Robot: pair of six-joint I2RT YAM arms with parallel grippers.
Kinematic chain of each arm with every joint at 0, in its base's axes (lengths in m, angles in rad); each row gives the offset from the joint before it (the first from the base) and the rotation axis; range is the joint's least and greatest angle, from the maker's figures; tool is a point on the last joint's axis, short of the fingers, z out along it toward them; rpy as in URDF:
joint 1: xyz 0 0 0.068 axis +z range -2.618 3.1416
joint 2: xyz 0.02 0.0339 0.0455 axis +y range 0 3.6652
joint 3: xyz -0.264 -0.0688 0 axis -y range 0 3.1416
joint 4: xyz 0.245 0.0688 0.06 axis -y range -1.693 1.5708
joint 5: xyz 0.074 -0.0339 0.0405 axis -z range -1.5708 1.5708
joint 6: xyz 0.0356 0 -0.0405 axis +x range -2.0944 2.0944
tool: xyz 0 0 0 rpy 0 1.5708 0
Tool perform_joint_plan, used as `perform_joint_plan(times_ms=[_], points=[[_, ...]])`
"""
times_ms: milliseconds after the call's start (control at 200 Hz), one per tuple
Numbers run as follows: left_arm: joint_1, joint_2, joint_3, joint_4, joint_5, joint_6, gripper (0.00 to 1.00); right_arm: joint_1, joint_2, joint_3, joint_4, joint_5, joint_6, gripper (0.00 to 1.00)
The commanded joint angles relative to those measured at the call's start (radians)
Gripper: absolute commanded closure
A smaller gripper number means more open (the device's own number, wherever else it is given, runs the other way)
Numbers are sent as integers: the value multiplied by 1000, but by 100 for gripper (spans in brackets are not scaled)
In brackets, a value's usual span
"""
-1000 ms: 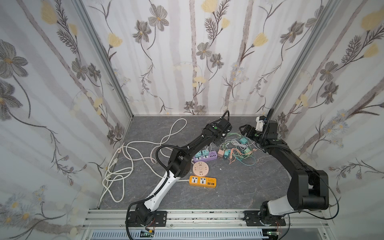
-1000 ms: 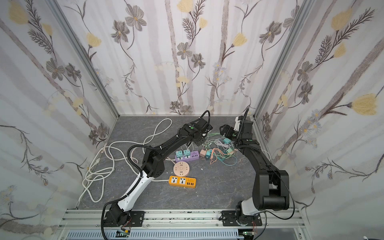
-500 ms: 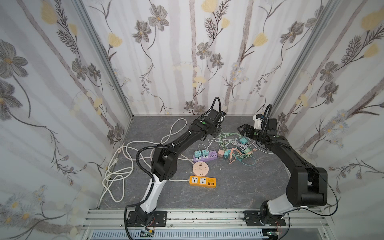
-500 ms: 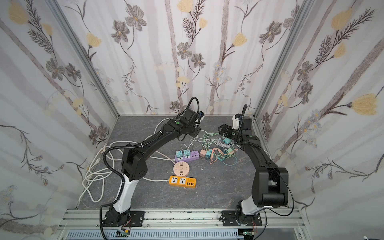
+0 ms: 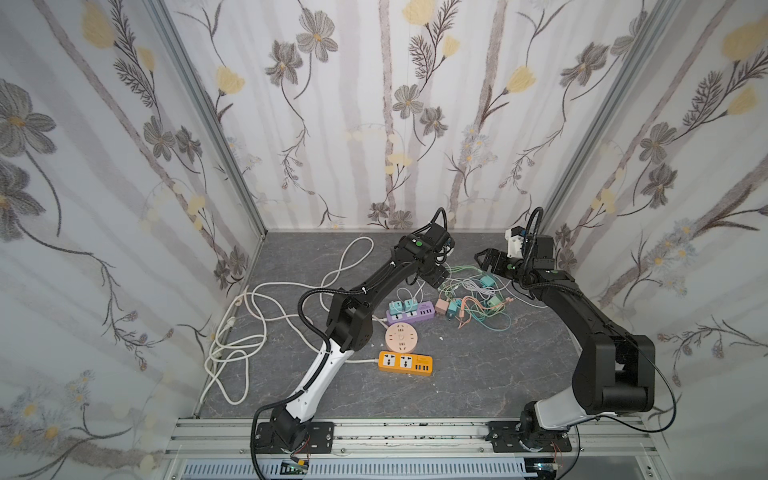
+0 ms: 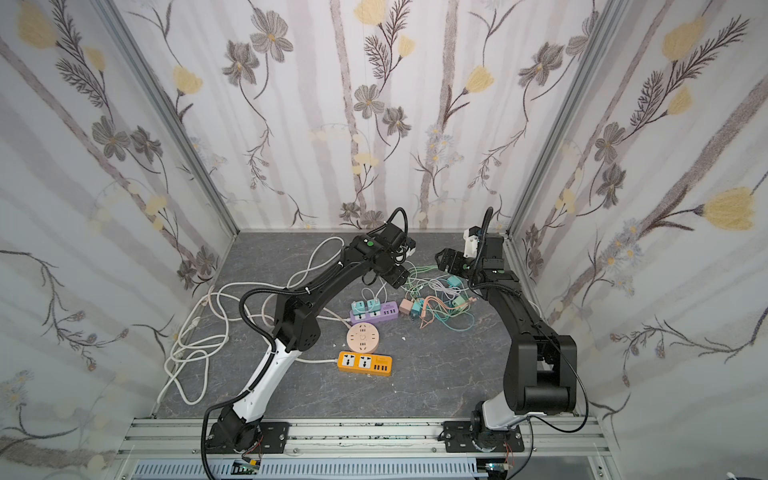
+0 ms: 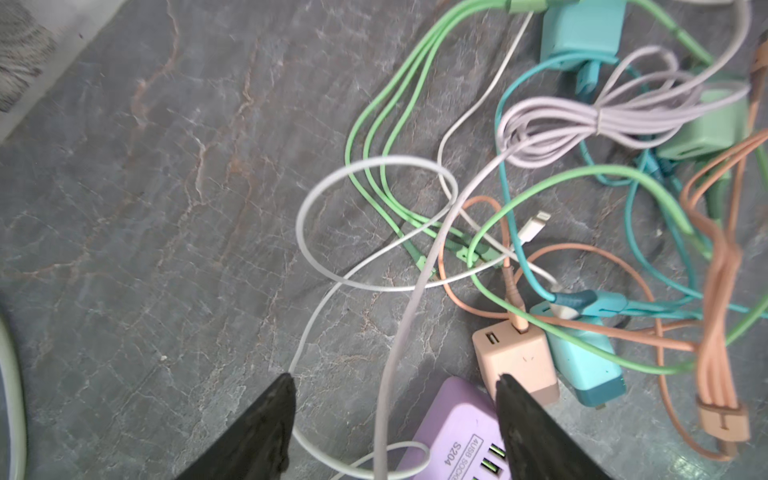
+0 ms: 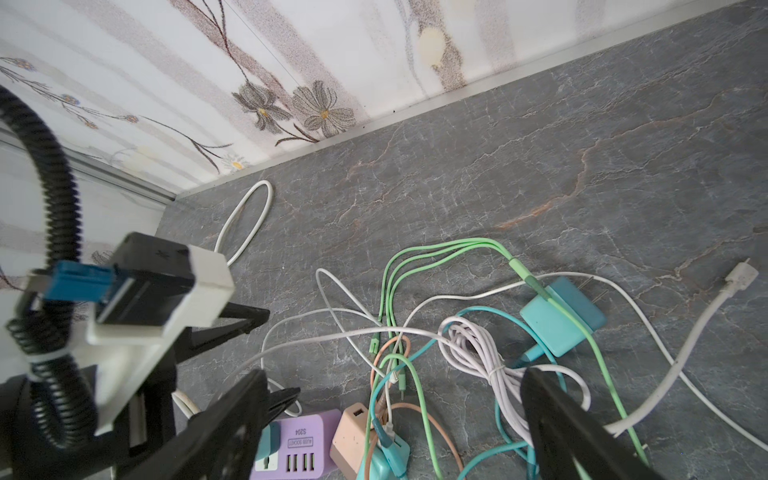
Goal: Insert the plug
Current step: 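Lower the right gripper into the tangled cables beside the teal chargers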
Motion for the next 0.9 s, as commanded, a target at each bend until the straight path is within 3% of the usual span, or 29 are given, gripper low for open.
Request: perform_joint_plan(times_ms=[0,70,185,320,530,650,780,894], points=[[-3,19,16,-37,-53,15,34,2,-2,5,8,7,-13,6],[-2,25,22,-31,-47,6,53,5,1,5,4,7,-19,6],[0,8,26,16,-50,-41,100,7,7,5,-7,1,-22,6],[14,-73,-52,134,-53,-117,100,9,19,14,-50,5,-76,8],[50,-326,-447,512,44,-216,100,7,119,151,-343,126,-315,15],[68,-420,-604,677,100,-250,100,9,179,199,-430,45,-471,15],[76,-437,-635,711,151,-265,100,31,260,279,-512,-14,-619,16],[87,-432,-639,728,202,-301,100,50,344,388,-553,-47,-651,22]])
